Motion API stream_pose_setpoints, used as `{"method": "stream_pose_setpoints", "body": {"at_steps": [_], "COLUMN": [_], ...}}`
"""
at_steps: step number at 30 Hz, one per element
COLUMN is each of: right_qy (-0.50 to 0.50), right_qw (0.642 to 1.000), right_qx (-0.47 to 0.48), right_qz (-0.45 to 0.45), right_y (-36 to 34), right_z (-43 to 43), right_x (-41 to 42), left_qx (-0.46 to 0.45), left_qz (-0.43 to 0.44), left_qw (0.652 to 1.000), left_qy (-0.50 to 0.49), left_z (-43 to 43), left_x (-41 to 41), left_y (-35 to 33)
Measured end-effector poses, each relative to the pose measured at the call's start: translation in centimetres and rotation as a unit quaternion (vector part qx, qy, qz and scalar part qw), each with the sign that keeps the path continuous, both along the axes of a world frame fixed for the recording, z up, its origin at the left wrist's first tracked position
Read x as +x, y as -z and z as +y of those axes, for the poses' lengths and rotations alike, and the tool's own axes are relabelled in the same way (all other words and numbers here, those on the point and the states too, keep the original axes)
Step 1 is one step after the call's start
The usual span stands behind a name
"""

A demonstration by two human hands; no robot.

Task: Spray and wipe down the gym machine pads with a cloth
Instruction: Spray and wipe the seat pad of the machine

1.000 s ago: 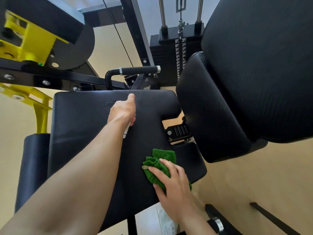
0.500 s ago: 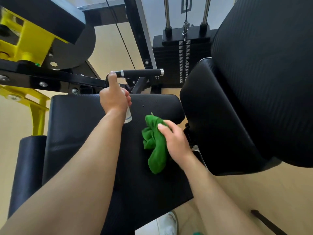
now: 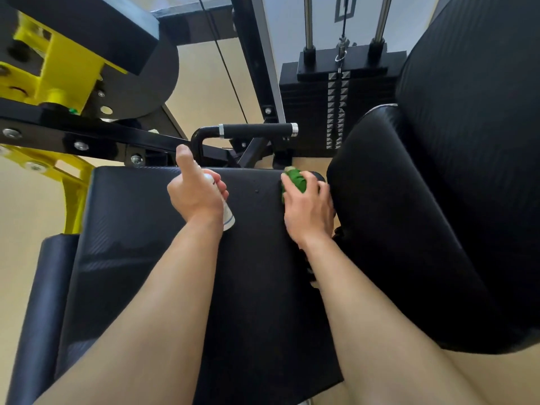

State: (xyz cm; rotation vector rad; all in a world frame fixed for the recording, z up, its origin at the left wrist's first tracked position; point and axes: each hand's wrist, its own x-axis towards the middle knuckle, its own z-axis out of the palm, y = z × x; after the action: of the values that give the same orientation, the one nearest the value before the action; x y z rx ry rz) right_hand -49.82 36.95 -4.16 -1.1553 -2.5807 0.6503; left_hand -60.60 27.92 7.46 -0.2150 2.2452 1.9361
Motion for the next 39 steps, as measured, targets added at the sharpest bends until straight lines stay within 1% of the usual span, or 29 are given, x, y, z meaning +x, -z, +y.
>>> {"method": "stream_pose_setpoints", "body": {"at_steps": [3,5,6,7,9,11,12,13,14,15,17,18,20,23,25,27,30,32,34,35,36,37,38,39], "right_qy": [0.111,0.131,0.104,0.054,-0.090,-0.234,-0.281,-0.298,-0.282,-0.241,-0.132,-0.076,0.018,0.113,0.142,0.137,0.119,0.111,0.078,0.033,-0.035,-0.120,-0.210,-0.277], "right_qw": [0.993,0.990,0.993,0.998,0.994,0.968,0.955,0.950,0.955,0.968,0.991,0.997,0.999,0.991,0.985,0.982,0.981,0.982,0.989,0.995,0.998,0.992,0.975,0.957], "right_qx": [-0.036,-0.052,-0.046,-0.033,-0.008,-0.001,0.017,0.040,0.046,0.034,-0.015,-0.030,-0.047,-0.056,-0.055,-0.071,-0.089,-0.081,-0.070,-0.061,-0.051,-0.042,-0.041,-0.040], "right_qz": [0.001,0.001,0.006,0.020,0.060,0.086,0.091,0.090,0.079,0.063,0.015,-0.001,-0.014,-0.044,-0.080,-0.114,-0.128,-0.126,-0.106,-0.078,-0.034,0.022,0.061,0.079], "right_y": [0.0,-0.4,-0.9,-1.6,-2.8,-3.1,-2.8,-2.3,-1.8,-1.1,-0.3,0.1,0.3,-0.4,-0.7,-1.2,-2.0,-2.7,-3.5,-4.1,-4.8,-5.2,-5.5,-5.5], "right_z": [0.6,-0.5,-1.5,-3.0,-7.0,-9.8,-9.2,-7.6,-5.5,-3.3,0.5,1.5,2.1,0.3,-1.0,-1.9,-2.8,-3.4,-4.7,-5.6,-6.5,-7.3,-7.7,-7.5], "right_x": [-2.1,-2.7,-3.4,-4.1,-4.9,-4.6,-4.3,-4.0,-3.8,-3.8,-3.1,-2.5,-2.0,-2.2,-2.0,-1.3,0.3,1.2,2.3,2.8,3.2,3.5,3.5,3.0], "left_qx": [-0.001,0.010,0.016,0.020,0.025,0.011,0.006,0.004,-0.001,-0.015,-0.044,-0.048,-0.043,-0.047,-0.047,-0.042,-0.038,-0.036,-0.035,-0.038,-0.036,-0.031,-0.029,-0.031], "left_qz": [0.024,0.031,0.035,0.041,0.057,0.086,0.095,0.098,0.101,0.106,0.110,0.107,0.105,0.112,0.110,0.102,0.090,0.084,0.087,0.089,0.090,0.085,0.076,0.062], "left_qw": [1.000,0.999,0.999,0.999,0.997,0.996,0.995,0.995,0.995,0.994,0.993,0.993,0.994,0.993,0.993,0.994,0.995,0.996,0.996,0.995,0.995,0.996,0.996,0.997], "left_qy": [-0.002,-0.009,-0.015,-0.023,-0.034,-0.033,-0.028,-0.025,-0.024,-0.023,-0.020,-0.014,-0.005,0.001,0.004,-0.001,-0.008,-0.004,0.007,0.012,0.016,0.020,0.025,0.033], "left_z": [0.0,-0.4,-0.5,-0.7,-1.1,-1.7,-2.1,-2.5,-2.9,-3.3,-3.9,-4.3,-4.9,-6.1,-7.0,-7.9,-8.8,-9.1,-9.5,-9.8,-10.0,-10.3,-10.6,-11.0], "left_x": [-0.4,-0.2,-0.3,-0.4,-0.4,-0.7,-0.7,-0.6,-0.5,-0.4,0.0,0.4,0.8,1.3,1.3,1.4,1.7,2.2,2.6,2.8,3.0,3.1,3.1,2.9], "left_y": [-0.1,-0.4,-0.6,-0.7,-1.4,-2.0,-2.2,-2.3,-2.4,-2.4,-2.3,-2.2,-2.0,-1.7,-1.5,-1.6,-1.9,-2.1,-2.3,-2.5,-2.6,-2.8,-2.9,-3.0]}}
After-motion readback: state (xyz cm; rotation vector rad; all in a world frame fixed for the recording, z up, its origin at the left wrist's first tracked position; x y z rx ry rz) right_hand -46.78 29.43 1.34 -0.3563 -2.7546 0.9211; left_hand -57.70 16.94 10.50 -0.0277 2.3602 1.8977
